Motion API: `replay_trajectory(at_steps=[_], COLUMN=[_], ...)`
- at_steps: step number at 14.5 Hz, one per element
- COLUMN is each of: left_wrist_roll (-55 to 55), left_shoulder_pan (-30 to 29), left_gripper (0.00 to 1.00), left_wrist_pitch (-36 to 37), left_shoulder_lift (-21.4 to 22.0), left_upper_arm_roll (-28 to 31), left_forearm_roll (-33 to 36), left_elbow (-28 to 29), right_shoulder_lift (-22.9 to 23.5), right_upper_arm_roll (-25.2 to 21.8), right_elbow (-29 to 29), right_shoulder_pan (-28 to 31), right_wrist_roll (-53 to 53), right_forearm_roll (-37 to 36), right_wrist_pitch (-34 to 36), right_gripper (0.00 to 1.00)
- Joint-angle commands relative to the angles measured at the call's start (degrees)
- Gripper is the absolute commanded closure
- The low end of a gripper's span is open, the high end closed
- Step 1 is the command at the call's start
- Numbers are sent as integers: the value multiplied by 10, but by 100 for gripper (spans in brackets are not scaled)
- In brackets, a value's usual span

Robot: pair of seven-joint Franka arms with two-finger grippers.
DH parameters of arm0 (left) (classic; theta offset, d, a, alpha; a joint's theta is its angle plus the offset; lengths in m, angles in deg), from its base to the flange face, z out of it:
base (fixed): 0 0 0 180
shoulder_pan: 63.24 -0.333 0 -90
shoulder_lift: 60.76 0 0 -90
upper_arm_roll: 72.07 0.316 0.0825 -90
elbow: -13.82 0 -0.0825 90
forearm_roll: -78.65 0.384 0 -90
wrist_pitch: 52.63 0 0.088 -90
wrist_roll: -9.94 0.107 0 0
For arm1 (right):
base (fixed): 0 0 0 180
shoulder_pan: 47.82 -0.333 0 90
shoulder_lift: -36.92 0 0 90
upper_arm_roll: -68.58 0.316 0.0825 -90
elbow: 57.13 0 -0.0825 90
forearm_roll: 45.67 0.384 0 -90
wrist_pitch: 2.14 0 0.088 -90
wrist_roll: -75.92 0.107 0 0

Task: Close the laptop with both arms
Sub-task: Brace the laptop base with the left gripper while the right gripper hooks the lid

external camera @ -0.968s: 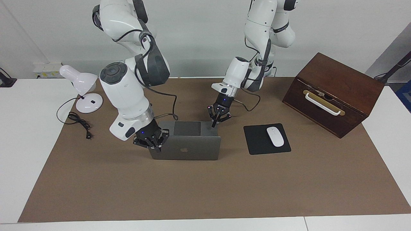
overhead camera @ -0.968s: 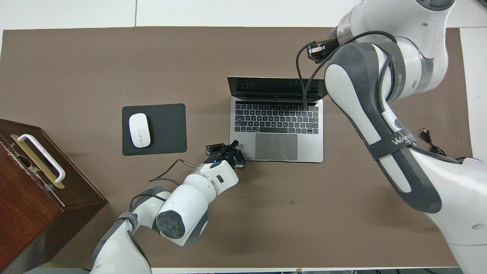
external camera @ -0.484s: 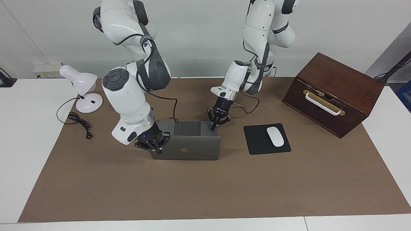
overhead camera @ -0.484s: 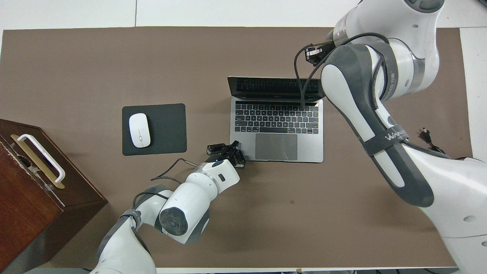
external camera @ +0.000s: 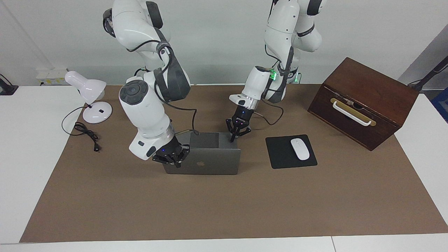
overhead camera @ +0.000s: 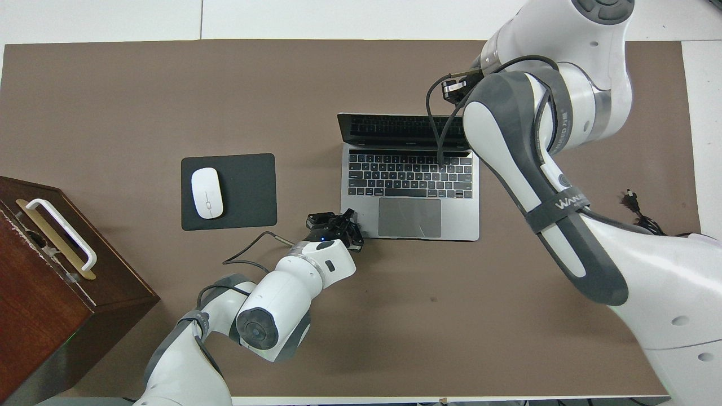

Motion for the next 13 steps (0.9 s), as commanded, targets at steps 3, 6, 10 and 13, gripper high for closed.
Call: replay_trajectory(at_steps=[3, 6, 10, 13], left_wrist_roll=[49, 61, 85, 100], left_shoulder_pan=[5, 5, 4, 4], left_gripper=[100, 100, 100, 100], left_wrist_pitch=[-9, -9, -7, -8], left_shoulder_lift=[-10, -11, -13, -24], left_upper_arm_roll=[8, 8, 8, 8], left_forearm_roll=[-8, -8, -8, -8], left_elbow=[25, 26, 32, 32], right_shoulder_lift=[-15, -27, -57, -67], right_upper_arm_roll=[2, 2, 2, 2], right_elbow=[28, 53, 111, 135], right_shoulder_pan=[3, 5, 0, 0], right_wrist_roll=[8, 35, 98, 103], right_forearm_roll=[44, 55, 97, 110], right_wrist_pitch=[31, 42, 48, 47], right_gripper=[100, 100, 100, 100])
